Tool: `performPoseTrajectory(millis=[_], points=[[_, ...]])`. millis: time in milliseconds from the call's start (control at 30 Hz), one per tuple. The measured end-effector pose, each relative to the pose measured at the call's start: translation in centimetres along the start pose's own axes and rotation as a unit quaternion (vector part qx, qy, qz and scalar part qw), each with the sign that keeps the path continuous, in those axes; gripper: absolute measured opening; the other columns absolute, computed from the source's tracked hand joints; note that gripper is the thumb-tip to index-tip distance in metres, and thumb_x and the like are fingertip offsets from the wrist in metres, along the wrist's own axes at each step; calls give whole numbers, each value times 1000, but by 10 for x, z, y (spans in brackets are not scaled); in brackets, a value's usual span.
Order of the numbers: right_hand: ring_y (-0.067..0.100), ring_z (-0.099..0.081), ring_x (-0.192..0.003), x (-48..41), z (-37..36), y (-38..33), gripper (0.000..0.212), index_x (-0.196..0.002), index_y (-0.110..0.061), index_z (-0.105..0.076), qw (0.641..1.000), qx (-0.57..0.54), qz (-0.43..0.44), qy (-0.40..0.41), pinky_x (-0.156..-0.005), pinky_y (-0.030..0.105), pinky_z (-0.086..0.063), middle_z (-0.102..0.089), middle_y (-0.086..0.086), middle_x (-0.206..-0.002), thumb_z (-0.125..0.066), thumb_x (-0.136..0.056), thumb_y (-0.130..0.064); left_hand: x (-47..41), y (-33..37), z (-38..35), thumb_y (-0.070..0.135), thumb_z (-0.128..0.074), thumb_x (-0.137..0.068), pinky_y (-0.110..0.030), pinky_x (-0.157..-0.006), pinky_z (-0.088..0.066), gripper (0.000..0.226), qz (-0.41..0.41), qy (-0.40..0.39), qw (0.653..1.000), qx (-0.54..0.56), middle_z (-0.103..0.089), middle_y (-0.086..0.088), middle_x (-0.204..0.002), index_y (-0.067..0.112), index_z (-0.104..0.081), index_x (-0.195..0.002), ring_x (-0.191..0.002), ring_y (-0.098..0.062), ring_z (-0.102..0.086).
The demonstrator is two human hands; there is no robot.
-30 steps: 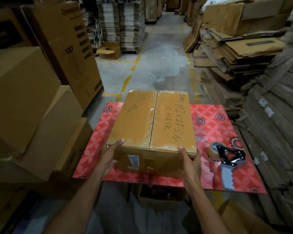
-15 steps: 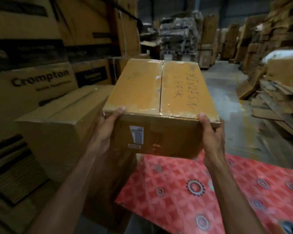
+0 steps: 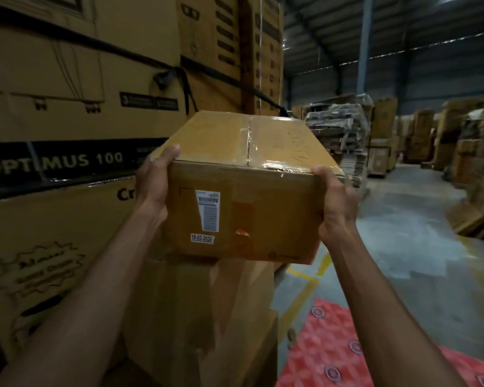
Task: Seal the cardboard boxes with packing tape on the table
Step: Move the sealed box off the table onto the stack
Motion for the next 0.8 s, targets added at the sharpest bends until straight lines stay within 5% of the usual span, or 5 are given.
performPoseTrajectory(millis=[133,300,467,633,800], points=[[17,-58,-96,2,-68,14,46,-121,-25,-67,999,20,-8,-35,-73,34,-47,-62,-3,-106,-72,-80,-47,-45,-1,43,43,-74,-78,-38,-76,-59,37,23,42,999,-14,-75,-2,-105,28,-73,-112,-95,-22,-71],[20,-54,-99,4,-127,43,43,-112,-33,-54,997,52,-33,-51,-94,48,-49,-54,-2,-109,-69,-79,-57,-93,-13,88,41,-76,-77,-40,-79,-59,17,57,48,997,-25,-75,-1,-98,29,-75,-88,-97,-24,-71],[4,-45,-83,10,-163,67,45,-128,-23,-56,994,75,-39,-73,-86,39,-44,-44,-15,-93,-67,-91,-47,-131,-36,124,46,-75,-76,-39,-79,-60,42,100,42,993,-56,-75,-7,-106,22,-73,-110,-95,-24,-72],[28,-53,-123,13,-190,82,75,-148,-25,-41,988,131,-19,-85,-105,52,-44,-54,5,-138,-60,-89,-66,-151,-60,146,60,-75,-70,-36,-66,-57,64,122,1,990,-70,-73,-9,-114,24,-68,-123,-95,-25,-72],[24,-51,-118,13,-190,83,77,-149,-25,-37,987,130,-14,-91,-105,47,-42,-54,2,-131,-59,-89,-66,-150,-55,148,55,-70,-82,-38,-84,-55,51,34,92,985,-139,-69,-4,-113,20,-64,-118,-102,-24,-67]])
Point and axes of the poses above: each hand's wrist, its own x-axis away from the middle knuckle, its own z-axis out of the back of the hand, y = z × x, the point moved 4 cm from there along -x, towards the middle knuckle
